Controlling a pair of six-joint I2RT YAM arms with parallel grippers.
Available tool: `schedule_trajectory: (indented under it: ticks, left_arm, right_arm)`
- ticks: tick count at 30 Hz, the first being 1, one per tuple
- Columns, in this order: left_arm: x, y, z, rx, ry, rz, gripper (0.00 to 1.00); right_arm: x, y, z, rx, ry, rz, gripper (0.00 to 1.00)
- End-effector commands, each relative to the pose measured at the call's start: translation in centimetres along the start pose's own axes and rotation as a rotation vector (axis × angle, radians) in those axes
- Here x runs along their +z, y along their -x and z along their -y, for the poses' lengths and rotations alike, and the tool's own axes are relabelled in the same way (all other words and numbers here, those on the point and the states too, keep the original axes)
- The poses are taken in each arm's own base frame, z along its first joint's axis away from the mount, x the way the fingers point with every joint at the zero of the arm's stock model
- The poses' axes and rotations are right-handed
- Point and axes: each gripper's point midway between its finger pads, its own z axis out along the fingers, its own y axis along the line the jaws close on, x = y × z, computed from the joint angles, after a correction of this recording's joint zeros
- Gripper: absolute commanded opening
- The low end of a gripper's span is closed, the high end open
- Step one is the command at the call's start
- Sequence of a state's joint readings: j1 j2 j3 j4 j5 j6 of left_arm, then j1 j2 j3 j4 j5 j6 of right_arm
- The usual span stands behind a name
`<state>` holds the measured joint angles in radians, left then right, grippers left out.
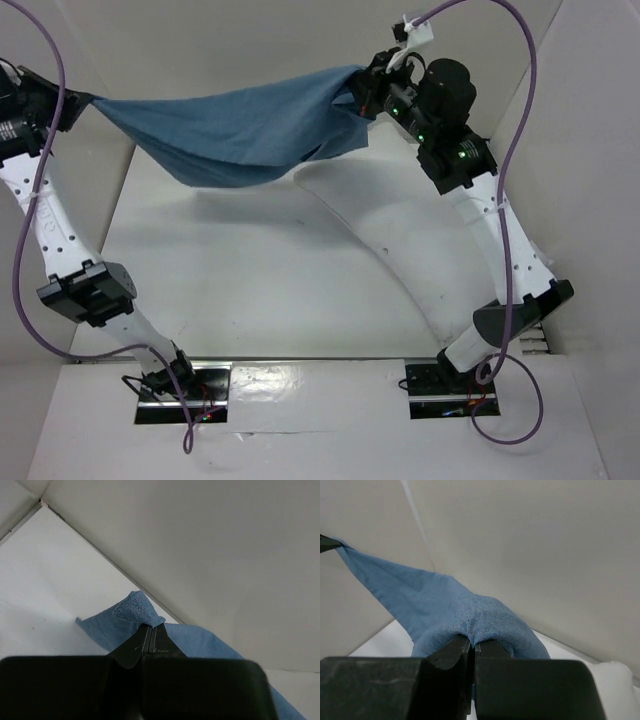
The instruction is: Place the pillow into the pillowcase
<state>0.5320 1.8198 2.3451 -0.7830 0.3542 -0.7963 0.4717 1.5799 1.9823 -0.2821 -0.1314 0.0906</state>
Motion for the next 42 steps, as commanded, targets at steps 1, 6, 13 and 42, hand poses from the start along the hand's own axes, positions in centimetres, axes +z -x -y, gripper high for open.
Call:
schedule_trajectory:
  ticks: [1, 6, 13, 42]
  left_arm:
    - [-5.6, 3.5, 2.5, 0.006, -0.089, 0.139, 0.0]
    - [-8.2, 1.6, -1.6, -0.011, 0.065, 0.143, 0.0]
    - [-9.6, -7.6, -10.5, -0.047, 0.274, 0.062, 0.89]
    - [3.3, -35.2, -19.9, 0.431, 0.595, -0.737, 0.96]
  right_arm:
    - [-4.0, 7.1, -3.4, -0.01, 0.114, 0.186, 0.0]
    - [-6.7, -1.4, -6.2, 0.081, 0.231, -0.018, 0.0]
    - [-12.6, -19.8, -9.2, 0.269, 0.26, -0.502, 0.3]
    - [-9.3, -31.9, -1.8, 0.231, -0.279, -0.904, 0.9]
